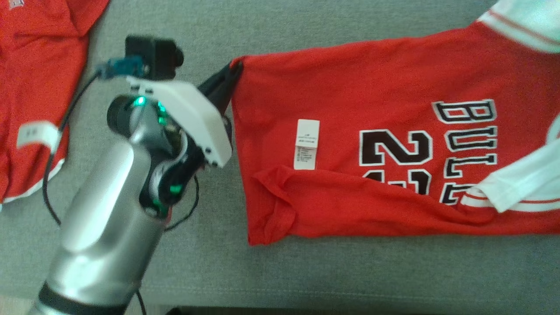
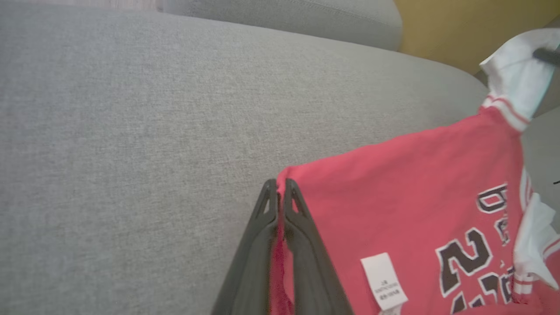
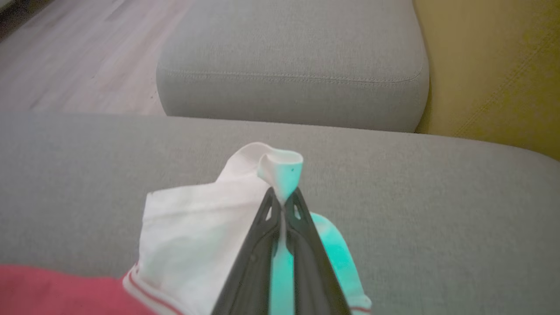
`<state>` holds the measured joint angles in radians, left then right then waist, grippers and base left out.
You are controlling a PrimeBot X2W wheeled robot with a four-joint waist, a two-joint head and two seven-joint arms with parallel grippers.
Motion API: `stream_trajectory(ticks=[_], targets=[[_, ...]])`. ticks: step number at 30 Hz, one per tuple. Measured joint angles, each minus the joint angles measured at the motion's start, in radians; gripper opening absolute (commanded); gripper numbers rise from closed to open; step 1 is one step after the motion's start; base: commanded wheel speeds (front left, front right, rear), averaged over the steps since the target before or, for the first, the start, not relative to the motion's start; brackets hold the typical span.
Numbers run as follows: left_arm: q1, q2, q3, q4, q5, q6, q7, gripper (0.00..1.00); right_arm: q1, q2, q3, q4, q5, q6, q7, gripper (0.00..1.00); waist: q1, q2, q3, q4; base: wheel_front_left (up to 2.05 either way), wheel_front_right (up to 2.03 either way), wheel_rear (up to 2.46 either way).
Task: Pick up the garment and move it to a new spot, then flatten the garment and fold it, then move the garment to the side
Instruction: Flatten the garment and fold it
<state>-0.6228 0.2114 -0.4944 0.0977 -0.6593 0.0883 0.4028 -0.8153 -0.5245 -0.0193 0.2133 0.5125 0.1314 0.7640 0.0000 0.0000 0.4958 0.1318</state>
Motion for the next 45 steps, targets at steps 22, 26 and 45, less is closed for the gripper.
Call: stream_trajectory(ticks=[22,26,45], targets=[[0.468,0.121,0.006,-0.253,-0.029,0.073,-0.044,1.0,0.723,0.06,-0.07,-0.348,0.023,0.0,-0.016,1.0,-0.0001,0.0,-0.121,-0.112,0.0,0.0,0.0],[0.498,0.116,0.042,-0.238,0.08,0.164,-0.209,1.0,0.718,0.089,-0.124,-0.343,0.028,0.0,-0.014,1.0,-0.0001,0.0,-0.117,-0.115,0.0,0.0,0.0],[0.502,-0.129,0.01,-0.102,0.366,0.151,-0.652,1.0,0.665,0.094,-0.154,-0.214,0.05,0.0,0.242,0.0,0.0,0.0,-0.109,0.01,0.0,0.0,0.0]])
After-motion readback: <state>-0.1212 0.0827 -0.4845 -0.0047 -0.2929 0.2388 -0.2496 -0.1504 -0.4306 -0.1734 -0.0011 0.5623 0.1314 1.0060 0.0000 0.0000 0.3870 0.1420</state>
